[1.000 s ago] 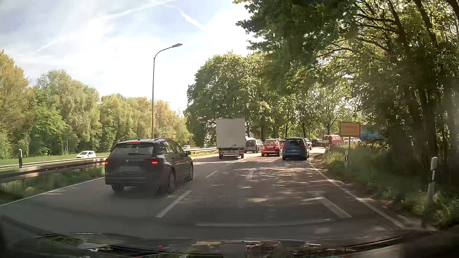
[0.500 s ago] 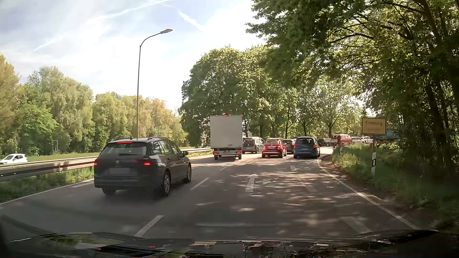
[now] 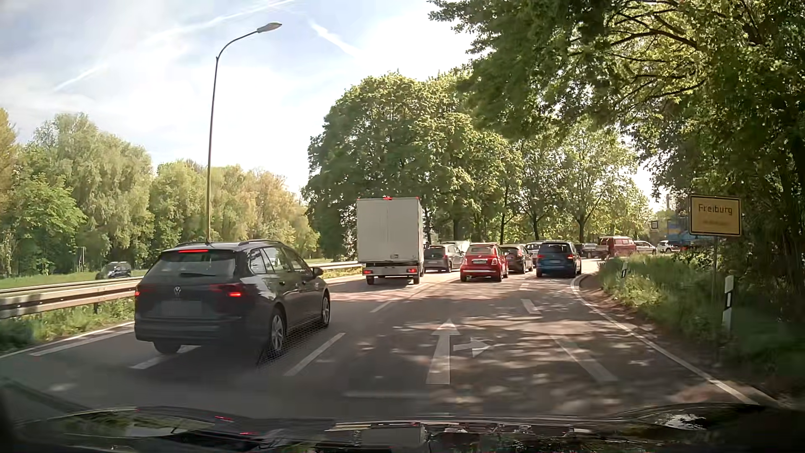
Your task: Follow the waypoints while adhering to traffic rules and regulations
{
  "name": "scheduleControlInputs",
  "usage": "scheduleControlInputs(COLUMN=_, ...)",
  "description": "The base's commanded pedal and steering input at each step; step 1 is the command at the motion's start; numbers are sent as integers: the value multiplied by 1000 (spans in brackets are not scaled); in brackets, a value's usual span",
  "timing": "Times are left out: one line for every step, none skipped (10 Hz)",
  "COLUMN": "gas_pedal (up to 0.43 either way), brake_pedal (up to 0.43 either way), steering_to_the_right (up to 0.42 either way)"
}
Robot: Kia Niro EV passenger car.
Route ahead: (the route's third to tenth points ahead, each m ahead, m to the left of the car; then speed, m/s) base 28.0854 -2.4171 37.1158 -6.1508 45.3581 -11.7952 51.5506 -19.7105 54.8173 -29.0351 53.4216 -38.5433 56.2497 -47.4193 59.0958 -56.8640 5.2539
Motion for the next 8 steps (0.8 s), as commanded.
scheduleControlInputs(gas_pedal=0, brake_pedal=73, steering_to_the_right=18)
scheduleControlInputs(gas_pedal=0, brake_pedal=73, steering_to_the_right=20)
scheduleControlInputs(gas_pedal=0, brake_pedal=73, steering_to_the_right=22)
scheduleControlInputs(gas_pedal=0, brake_pedal=79, steering_to_the_right=23)
scheduleControlInputs(gas_pedal=0, brake_pedal=79, steering_to_the_right=24)
scheduleControlInputs(gas_pedal=0, brake_pedal=79, steering_to_the_right=26)
scheduleControlInputs(gas_pedal=0, brake_pedal=85, steering_to_the_right=28)
scheduleControlInputs(gas_pedal=0, brake_pedal=85, steering_to_the_right=29)
